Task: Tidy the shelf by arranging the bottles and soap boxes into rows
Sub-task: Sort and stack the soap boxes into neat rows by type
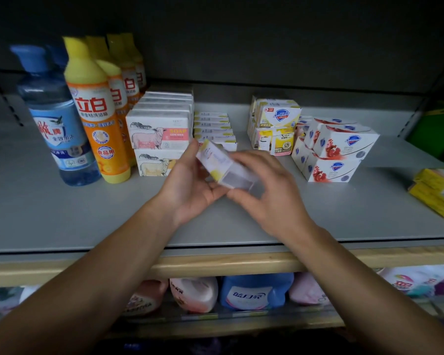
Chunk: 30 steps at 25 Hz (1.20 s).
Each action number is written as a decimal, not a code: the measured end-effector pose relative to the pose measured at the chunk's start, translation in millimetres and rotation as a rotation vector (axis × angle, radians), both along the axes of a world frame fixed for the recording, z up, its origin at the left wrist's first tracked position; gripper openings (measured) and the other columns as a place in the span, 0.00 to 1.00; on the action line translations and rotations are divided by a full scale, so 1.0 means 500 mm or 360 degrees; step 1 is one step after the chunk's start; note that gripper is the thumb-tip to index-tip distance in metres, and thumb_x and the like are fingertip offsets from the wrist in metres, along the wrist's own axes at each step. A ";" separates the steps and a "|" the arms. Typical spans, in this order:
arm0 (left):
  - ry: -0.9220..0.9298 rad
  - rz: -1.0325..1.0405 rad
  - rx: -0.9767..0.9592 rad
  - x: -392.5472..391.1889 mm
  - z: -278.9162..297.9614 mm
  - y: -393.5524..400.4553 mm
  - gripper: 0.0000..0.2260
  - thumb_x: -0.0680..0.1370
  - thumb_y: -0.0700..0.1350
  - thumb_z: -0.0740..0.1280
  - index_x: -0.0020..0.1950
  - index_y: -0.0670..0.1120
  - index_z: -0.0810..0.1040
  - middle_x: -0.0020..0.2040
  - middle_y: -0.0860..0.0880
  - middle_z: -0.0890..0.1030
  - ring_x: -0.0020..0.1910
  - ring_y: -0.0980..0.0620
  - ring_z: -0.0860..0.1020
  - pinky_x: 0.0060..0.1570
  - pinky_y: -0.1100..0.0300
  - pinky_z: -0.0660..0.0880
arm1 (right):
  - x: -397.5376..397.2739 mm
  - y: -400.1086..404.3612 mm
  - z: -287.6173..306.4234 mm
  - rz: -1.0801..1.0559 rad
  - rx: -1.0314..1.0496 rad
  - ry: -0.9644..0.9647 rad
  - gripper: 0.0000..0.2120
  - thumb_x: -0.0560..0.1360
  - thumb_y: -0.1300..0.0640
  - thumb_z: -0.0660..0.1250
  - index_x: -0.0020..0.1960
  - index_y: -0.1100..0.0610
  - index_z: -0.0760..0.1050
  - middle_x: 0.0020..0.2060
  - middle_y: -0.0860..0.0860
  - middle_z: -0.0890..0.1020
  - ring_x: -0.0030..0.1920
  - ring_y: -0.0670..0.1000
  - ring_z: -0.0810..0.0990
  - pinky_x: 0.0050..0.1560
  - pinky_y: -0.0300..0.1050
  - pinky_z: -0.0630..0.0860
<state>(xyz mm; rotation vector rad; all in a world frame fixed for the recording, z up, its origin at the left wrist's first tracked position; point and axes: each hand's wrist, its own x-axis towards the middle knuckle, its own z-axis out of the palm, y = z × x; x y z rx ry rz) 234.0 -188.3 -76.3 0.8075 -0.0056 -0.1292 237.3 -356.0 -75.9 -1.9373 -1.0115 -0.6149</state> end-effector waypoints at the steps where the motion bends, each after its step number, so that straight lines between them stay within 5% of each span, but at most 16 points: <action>1: -0.0013 -0.0083 -0.0077 -0.003 0.003 0.000 0.24 0.81 0.60 0.55 0.61 0.42 0.76 0.51 0.43 0.82 0.50 0.46 0.82 0.50 0.53 0.80 | -0.008 0.008 -0.005 -0.0017 -0.0171 -0.0277 0.21 0.69 0.60 0.76 0.62 0.58 0.79 0.57 0.54 0.80 0.58 0.55 0.77 0.62 0.43 0.70; 4: 0.0000 -0.0238 -0.0169 -0.012 0.010 0.002 0.24 0.79 0.59 0.56 0.65 0.42 0.73 0.54 0.43 0.79 0.52 0.49 0.79 0.57 0.59 0.76 | -0.026 0.036 -0.020 -0.0146 -0.0369 -0.0707 0.17 0.69 0.61 0.75 0.58 0.57 0.82 0.54 0.54 0.82 0.56 0.56 0.74 0.59 0.54 0.73; 7: -0.0017 -0.0204 -0.0154 -0.008 0.010 0.004 0.24 0.79 0.58 0.56 0.66 0.43 0.72 0.55 0.43 0.78 0.53 0.49 0.78 0.59 0.58 0.74 | -0.027 0.041 -0.021 -0.0133 -0.0353 -0.0651 0.17 0.70 0.61 0.75 0.59 0.57 0.81 0.54 0.54 0.81 0.56 0.58 0.75 0.59 0.53 0.73; 11: -0.0096 -0.0078 -0.0113 -0.005 0.002 0.008 0.16 0.79 0.53 0.60 0.59 0.44 0.77 0.52 0.43 0.81 0.50 0.43 0.82 0.49 0.51 0.81 | -0.006 0.019 0.002 0.0027 0.0189 0.0179 0.22 0.71 0.61 0.71 0.64 0.54 0.76 0.58 0.47 0.78 0.59 0.47 0.76 0.60 0.38 0.70; 14: -0.0148 0.0003 0.0150 -0.005 -0.011 0.003 0.15 0.75 0.44 0.66 0.62 0.46 0.77 0.53 0.43 0.82 0.50 0.41 0.83 0.46 0.53 0.81 | 0.016 -0.004 0.007 0.0178 0.0657 0.0815 0.20 0.75 0.60 0.64 0.67 0.56 0.73 0.59 0.52 0.81 0.60 0.51 0.79 0.59 0.47 0.76; 18: -0.0232 0.0409 0.0698 -0.006 -0.020 -0.016 0.12 0.78 0.37 0.67 0.62 0.42 0.77 0.47 0.42 0.85 0.37 0.46 0.84 0.38 0.58 0.81 | 0.036 -0.029 -0.004 0.0094 0.0959 0.1374 0.16 0.80 0.63 0.62 0.67 0.58 0.73 0.59 0.63 0.79 0.59 0.59 0.80 0.59 0.54 0.78; 26: -0.0407 0.0655 0.1118 -0.021 -0.016 -0.036 0.15 0.74 0.38 0.73 0.60 0.44 0.79 0.53 0.36 0.80 0.28 0.48 0.81 0.29 0.59 0.78 | 0.042 -0.062 -0.009 0.0109 0.0671 0.1737 0.06 0.80 0.59 0.64 0.54 0.57 0.79 0.51 0.56 0.85 0.53 0.56 0.84 0.53 0.51 0.81; 30: -0.0453 0.0612 0.1363 -0.027 0.012 -0.026 0.11 0.75 0.42 0.73 0.57 0.47 0.79 0.51 0.42 0.82 0.31 0.47 0.82 0.34 0.56 0.81 | 0.056 -0.067 0.015 -0.0070 0.0088 0.1187 0.11 0.77 0.58 0.69 0.59 0.55 0.78 0.52 0.51 0.84 0.51 0.50 0.83 0.51 0.47 0.81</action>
